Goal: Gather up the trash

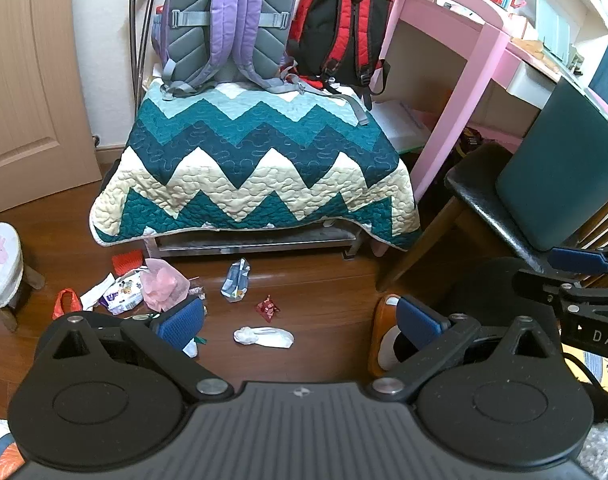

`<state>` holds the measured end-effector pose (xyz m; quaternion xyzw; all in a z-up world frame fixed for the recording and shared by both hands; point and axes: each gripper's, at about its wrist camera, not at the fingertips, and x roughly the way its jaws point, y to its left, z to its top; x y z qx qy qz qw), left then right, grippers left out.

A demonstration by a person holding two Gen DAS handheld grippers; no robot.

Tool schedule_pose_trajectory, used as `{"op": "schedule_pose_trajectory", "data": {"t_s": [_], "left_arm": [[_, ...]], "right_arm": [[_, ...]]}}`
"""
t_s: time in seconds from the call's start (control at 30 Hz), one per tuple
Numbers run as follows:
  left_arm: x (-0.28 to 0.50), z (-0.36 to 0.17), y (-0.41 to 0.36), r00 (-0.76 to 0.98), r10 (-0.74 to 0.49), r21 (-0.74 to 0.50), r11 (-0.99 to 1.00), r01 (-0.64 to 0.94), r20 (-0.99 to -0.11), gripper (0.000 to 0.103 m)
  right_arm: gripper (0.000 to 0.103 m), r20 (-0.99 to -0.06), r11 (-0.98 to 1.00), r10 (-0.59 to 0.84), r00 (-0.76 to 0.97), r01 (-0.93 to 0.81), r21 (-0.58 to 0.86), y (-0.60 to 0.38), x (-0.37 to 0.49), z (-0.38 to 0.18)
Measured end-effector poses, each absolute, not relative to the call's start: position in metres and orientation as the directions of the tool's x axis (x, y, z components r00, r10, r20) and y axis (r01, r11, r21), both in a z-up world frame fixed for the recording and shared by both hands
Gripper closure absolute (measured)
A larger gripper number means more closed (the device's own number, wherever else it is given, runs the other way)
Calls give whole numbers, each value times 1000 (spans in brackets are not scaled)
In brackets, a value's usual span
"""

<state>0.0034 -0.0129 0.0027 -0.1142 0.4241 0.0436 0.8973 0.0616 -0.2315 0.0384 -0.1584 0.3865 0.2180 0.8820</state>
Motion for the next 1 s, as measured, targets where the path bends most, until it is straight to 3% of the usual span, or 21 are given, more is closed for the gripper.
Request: {"op": "schedule_pose_trajectory", "data": {"t_s": [1.0], "left_arm": [[3,6,-7,641,-37,-188,968,-169,-767,0]], "right_arm": [[50,-749,851,264,608,-513,-117,-229,64,38]]}}
